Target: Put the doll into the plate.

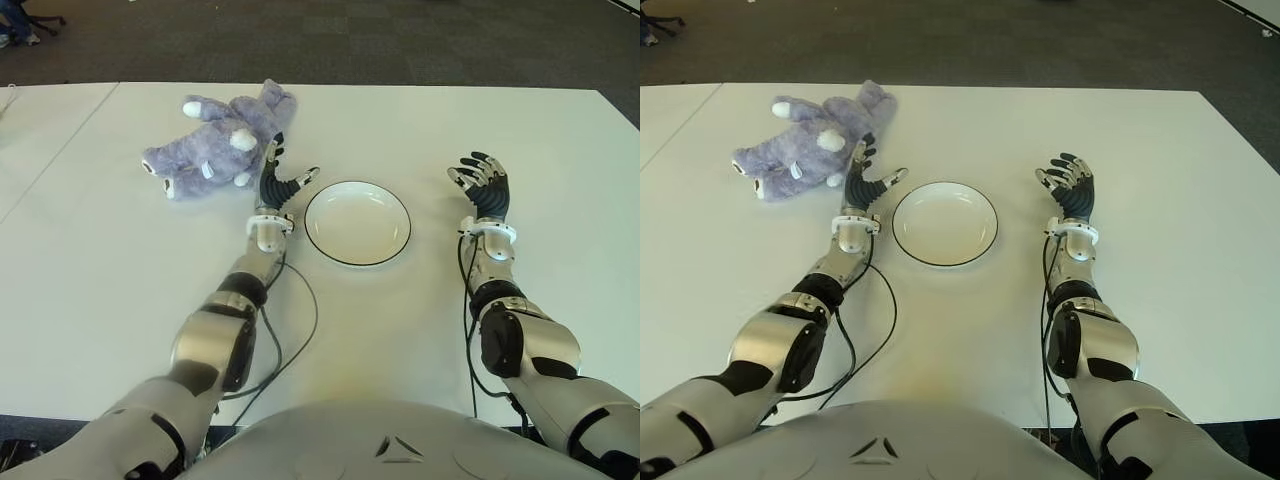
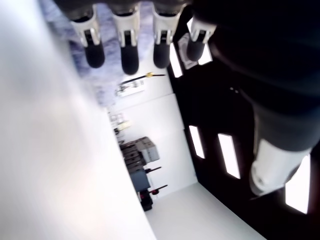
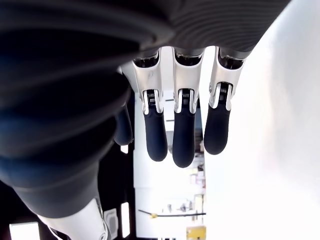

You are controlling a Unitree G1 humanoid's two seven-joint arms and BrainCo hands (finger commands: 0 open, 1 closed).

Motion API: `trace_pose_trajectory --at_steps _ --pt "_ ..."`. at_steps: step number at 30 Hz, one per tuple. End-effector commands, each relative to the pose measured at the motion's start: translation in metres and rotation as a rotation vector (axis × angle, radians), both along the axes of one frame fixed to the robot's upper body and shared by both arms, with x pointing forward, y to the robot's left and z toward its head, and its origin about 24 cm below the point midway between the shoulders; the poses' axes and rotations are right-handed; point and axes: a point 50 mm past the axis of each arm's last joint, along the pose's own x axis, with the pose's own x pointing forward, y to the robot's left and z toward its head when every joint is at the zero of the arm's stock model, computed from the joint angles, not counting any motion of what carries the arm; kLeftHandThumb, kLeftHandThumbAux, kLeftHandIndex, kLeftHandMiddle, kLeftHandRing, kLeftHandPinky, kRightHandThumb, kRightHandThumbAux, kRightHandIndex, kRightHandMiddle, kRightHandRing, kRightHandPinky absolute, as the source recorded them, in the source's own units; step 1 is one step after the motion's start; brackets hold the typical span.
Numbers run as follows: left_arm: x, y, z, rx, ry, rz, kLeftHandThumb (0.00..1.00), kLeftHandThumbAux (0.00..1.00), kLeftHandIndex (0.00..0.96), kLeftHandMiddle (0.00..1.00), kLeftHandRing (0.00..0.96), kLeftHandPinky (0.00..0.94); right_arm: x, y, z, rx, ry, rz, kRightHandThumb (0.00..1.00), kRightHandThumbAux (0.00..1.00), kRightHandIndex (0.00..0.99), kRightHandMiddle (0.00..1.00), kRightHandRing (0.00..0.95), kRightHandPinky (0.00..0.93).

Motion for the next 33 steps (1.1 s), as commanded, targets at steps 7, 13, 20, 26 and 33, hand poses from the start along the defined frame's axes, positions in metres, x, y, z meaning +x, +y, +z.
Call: trace_pose_trajectory --at_steps 7,13,20,26,33 --pt "-0.086 -0.045 -0.060 0.304 -0.050 -0.115 0.000 0.675 0.018 0.154 0.201 0.240 -0.079 0.026 -0.102 0.182 0.466 -0.027 0.178 0.853 0.257 0.328 0.347 0.345" --pt "-0.097 -0.058 -0.055 0.301 -0.107 -0.199 0.018 0.666 0.000 0.086 0.131 0.121 -0.079 0.027 -0.103 0.168 0.474 -0.022 0.174 0.851 0.257 0.324 0.338 0.336" --pt "-0.104 -0.062 -0.048 0.318 -0.145 -0.252 0.032 0.617 0.000 0.031 0.050 0.042 -0.079 0.028 -0.103 0.160 0.470 -0.023 0.173 0.854 0.260 0.328 0.345 0.354" --pt "-0.107 -0.057 -0.044 0.357 -0.166 -0.265 0.034 0.591 0.000 0.034 0.039 0.012 -0.079 0.029 -0.103 0.164 0.476 -0.021 0.182 0.851 0.263 0.327 0.341 0.334" --pt "-0.103 -0.046 -0.033 0.396 -0.198 -0.218 0.052 0.586 0.000 0.051 0.052 0.004 -0.080 0.030 -0.103 0.165 0.477 -0.022 0.175 0.846 0.257 0.326 0.342 0.348"
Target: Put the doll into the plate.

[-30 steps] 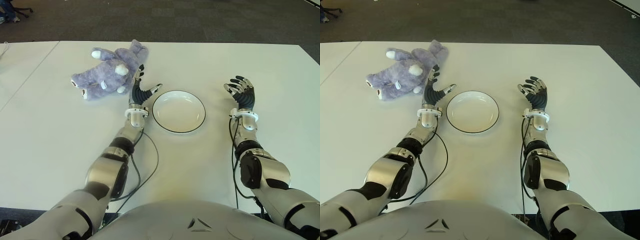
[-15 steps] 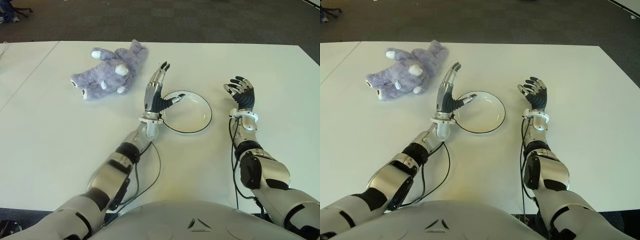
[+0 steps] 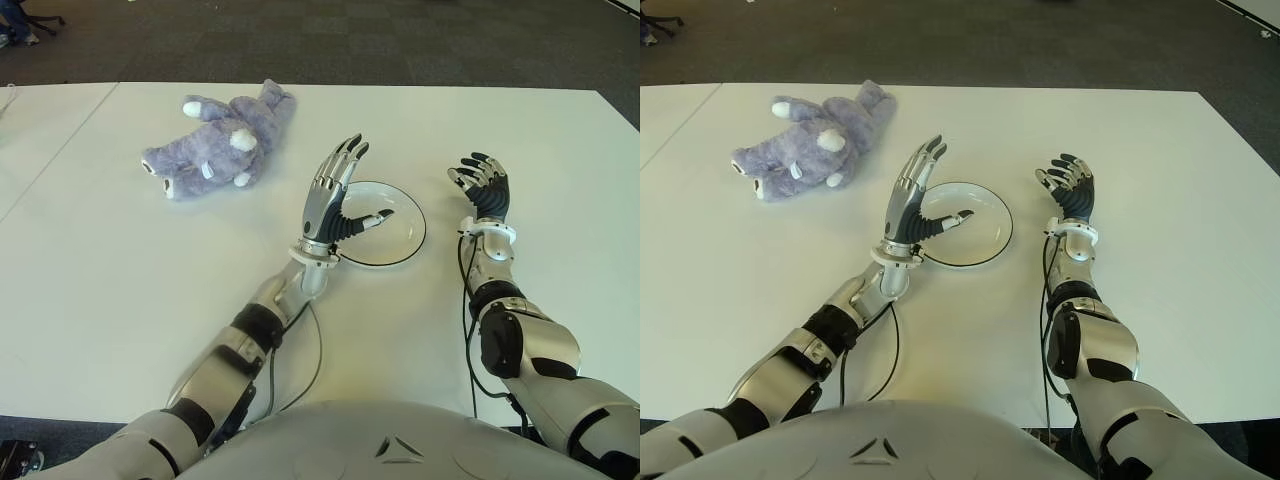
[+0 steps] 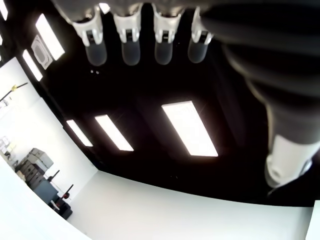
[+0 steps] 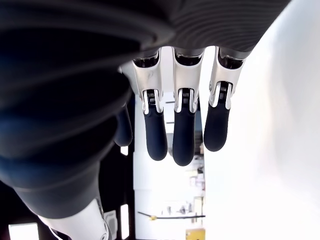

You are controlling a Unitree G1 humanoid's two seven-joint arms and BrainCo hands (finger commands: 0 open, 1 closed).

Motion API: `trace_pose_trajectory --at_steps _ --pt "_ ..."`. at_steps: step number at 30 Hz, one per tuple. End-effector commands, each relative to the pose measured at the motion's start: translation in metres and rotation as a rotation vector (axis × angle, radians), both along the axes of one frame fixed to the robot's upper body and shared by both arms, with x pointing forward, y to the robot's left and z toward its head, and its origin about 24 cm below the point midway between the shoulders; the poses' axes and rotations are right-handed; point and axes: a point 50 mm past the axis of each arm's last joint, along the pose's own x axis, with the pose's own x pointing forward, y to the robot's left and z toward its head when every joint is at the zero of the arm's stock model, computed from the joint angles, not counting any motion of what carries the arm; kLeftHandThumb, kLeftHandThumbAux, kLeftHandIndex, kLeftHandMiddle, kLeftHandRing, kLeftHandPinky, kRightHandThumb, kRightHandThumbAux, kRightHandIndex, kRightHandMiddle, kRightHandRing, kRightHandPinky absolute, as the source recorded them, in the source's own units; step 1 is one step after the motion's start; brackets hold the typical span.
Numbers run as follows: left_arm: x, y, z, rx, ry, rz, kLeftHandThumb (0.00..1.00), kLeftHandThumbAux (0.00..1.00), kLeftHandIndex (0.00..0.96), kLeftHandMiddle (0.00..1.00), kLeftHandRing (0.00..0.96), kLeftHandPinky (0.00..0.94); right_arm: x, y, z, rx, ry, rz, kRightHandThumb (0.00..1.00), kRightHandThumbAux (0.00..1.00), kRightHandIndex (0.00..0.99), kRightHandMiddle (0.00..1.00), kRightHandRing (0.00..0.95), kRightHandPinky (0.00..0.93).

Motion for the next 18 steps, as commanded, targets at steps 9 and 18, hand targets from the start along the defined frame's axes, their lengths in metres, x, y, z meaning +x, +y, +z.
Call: trace_pose_trajectory --at_steps 9,18 --pt "-0.029 0.043 -0.038 0.214 0.103 0.221 0.152 0.624 0.000 0.054 0.050 0.006 -0.079 0.029 -0.102 0.174 0.465 -0.013 0.169 0.852 0.256 0.329 0.349 0.352" --pt "-0.006 0.078 -0.010 0.381 -0.046 0.453 0.316 0.562 0.000 0.030 0.018 0.000 -0.079 0.029 -0.102 0.177 0.464 -0.008 0.169 0.849 0.253 0.322 0.341 0.336"
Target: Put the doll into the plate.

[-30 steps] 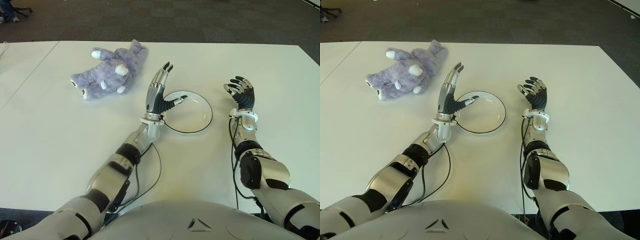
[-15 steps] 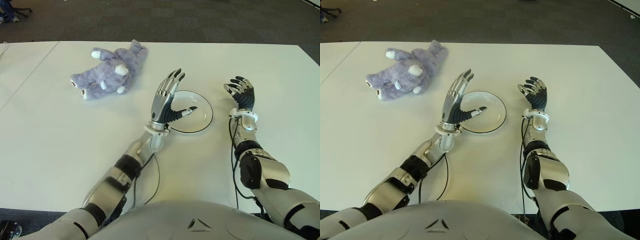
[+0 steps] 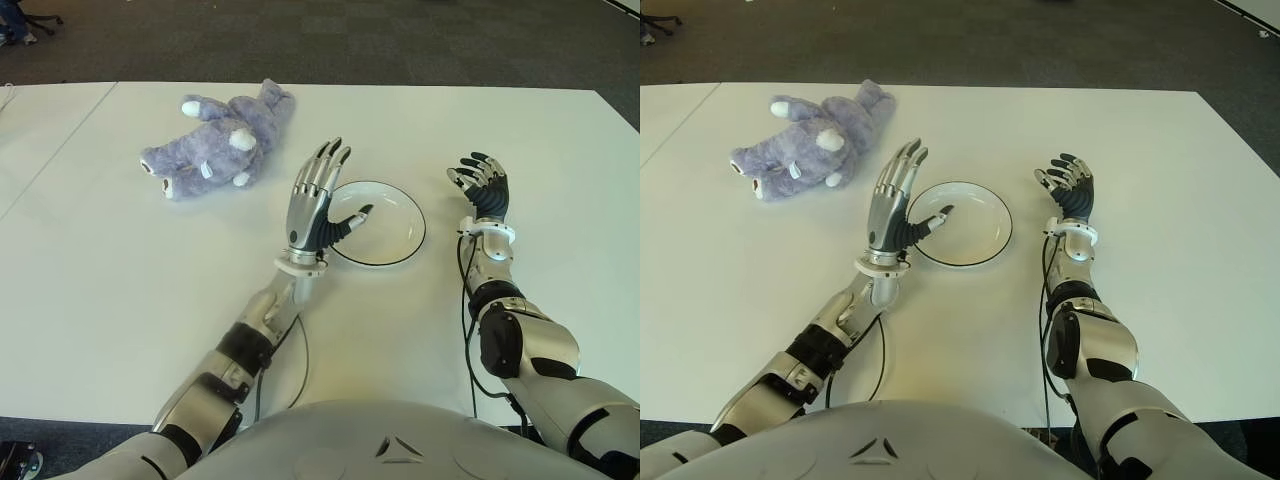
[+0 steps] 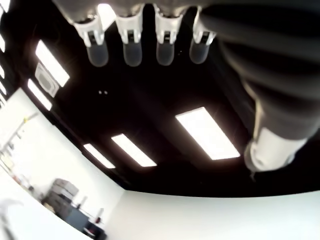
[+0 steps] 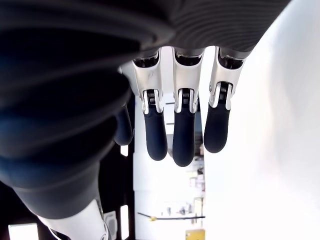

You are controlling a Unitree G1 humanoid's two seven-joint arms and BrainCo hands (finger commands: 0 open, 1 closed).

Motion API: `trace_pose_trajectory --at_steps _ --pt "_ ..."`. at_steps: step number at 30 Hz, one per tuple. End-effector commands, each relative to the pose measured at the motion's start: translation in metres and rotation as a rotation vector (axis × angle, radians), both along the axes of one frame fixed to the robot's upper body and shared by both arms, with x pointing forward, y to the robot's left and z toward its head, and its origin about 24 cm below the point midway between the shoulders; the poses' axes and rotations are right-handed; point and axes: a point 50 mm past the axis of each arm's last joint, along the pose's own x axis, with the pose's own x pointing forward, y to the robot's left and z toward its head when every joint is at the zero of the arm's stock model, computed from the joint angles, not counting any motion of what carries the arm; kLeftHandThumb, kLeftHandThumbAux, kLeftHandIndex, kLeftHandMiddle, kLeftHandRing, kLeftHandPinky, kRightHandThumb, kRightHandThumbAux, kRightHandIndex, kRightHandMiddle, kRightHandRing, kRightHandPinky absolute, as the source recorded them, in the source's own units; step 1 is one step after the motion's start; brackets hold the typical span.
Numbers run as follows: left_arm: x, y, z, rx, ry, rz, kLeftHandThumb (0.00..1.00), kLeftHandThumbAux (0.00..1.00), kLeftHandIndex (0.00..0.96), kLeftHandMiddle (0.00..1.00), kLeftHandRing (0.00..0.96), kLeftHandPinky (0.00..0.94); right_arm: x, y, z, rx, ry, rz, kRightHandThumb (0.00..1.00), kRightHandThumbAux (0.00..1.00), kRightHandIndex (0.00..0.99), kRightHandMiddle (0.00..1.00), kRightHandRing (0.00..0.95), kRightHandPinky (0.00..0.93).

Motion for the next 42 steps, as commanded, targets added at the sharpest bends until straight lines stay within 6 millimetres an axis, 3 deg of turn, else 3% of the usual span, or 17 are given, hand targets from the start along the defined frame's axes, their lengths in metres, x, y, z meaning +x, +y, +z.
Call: trace_pose_trajectory --at_steps 1,5,11,19,32,42 --pt "-0.004 0.045 -0.015 0.206 0.033 0.219 0.319 0.559 0.000 0.028 0.016 0.000 -0.079 0.028 -0.102 0.174 0.463 -0.007 0.168 0.849 0.253 0.322 0.341 0.336" --pt "0.002 0.061 -0.007 0.264 0.035 0.338 0.336 0.519 0.000 0.001 0.000 0.000 -0.079 0.029 -0.102 0.177 0.464 -0.008 0.163 0.843 0.251 0.321 0.340 0.337" --pt "0.003 0.082 0.008 0.327 0.038 0.451 0.264 0.464 0.000 0.000 0.000 0.000 -0.079 0.029 -0.102 0.177 0.460 -0.010 0.167 0.846 0.254 0.329 0.352 0.374" --pt "0.008 0.106 0.018 0.367 0.022 0.539 0.183 0.427 0.000 0.000 0.000 0.000 -0.079 0.029 -0.102 0.178 0.462 -0.007 0.173 0.840 0.254 0.326 0.345 0.348" --pt "0.013 0.113 0.018 0.409 -0.032 0.549 0.247 0.407 0.000 0.000 0.000 0.000 -0.078 0.029 -0.102 0.182 0.468 -0.013 0.176 0.845 0.260 0.329 0.349 0.353" --pt "0.014 0.107 0.021 0.409 -0.078 0.527 0.223 0.426 0.000 0.000 0.000 0.000 -0.078 0.028 -0.101 0.171 0.471 -0.012 0.160 0.842 0.260 0.325 0.340 0.341"
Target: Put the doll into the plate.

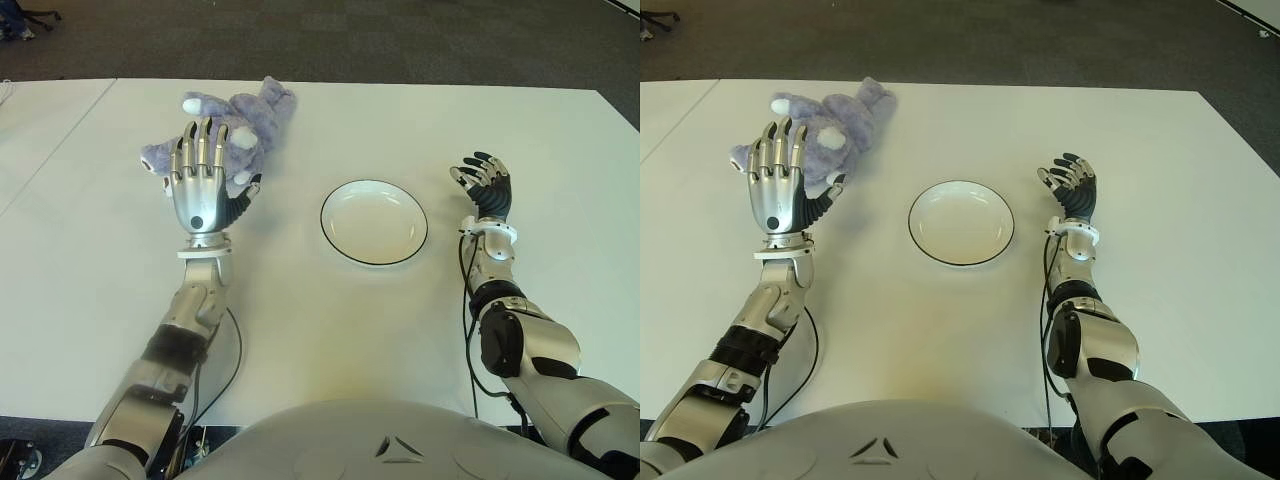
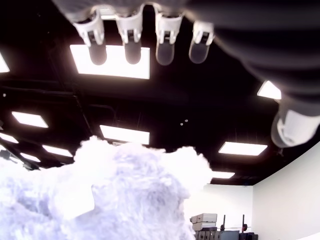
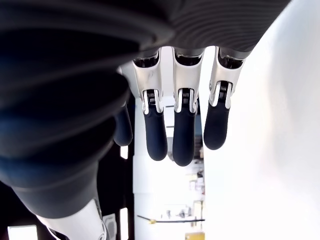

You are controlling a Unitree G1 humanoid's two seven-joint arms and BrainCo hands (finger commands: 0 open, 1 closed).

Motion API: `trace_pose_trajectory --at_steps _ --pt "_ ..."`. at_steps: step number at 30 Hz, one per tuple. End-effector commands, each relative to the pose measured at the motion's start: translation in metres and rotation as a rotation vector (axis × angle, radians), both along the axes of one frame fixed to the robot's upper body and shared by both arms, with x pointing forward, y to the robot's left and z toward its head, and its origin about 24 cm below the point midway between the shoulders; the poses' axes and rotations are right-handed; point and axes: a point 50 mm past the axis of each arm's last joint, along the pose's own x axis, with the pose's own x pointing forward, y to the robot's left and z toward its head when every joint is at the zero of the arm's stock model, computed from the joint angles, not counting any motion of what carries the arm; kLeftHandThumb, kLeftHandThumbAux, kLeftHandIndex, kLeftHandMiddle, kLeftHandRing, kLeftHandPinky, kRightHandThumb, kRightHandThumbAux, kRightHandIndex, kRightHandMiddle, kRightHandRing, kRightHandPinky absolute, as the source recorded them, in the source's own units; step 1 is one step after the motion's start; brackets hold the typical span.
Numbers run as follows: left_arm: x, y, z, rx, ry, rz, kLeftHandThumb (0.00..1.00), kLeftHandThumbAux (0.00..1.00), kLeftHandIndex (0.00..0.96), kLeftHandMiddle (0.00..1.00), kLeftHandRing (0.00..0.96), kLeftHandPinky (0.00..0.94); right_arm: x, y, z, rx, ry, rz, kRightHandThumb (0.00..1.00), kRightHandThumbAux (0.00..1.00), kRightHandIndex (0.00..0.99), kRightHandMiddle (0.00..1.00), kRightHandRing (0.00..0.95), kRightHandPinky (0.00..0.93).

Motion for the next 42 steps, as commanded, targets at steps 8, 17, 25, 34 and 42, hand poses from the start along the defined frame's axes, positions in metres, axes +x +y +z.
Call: trace_pose_trajectory --at_steps 8,17,25,34,42 --pt "0.028 -0.003 0.014 0.068 -0.031 -0.020 0.211 0.443 0.000 0.000 0.000 0.000 -0.078 0.027 -0.102 0.176 0.471 -0.010 0.162 0.851 0.254 0.327 0.349 0.354" --pt "0.058 -0.004 0.019 0.061 0.038 -0.003 0.251 0.410 0.000 0.000 0.000 0.000 -0.077 0.028 -0.102 0.183 0.475 -0.012 0.172 0.853 0.251 0.322 0.340 0.338" --pt "0.074 -0.006 0.019 0.084 0.145 0.004 0.239 0.352 0.000 0.000 0.000 0.000 -0.077 0.027 -0.101 0.188 0.475 -0.011 0.195 0.863 0.256 0.319 0.332 0.321" --pt "0.083 -0.004 0.023 0.185 0.252 0.007 0.216 0.292 0.000 0.000 0.000 0.000 -0.076 0.026 -0.101 0.189 0.475 -0.008 0.166 0.851 0.257 0.327 0.346 0.341" --pt "0.089 -0.002 0.026 0.271 0.343 0.020 0.156 0.315 0.000 0.000 0.000 0.000 -0.075 0.025 -0.100 0.201 0.471 -0.016 0.207 0.865 0.262 0.328 0.346 0.345"
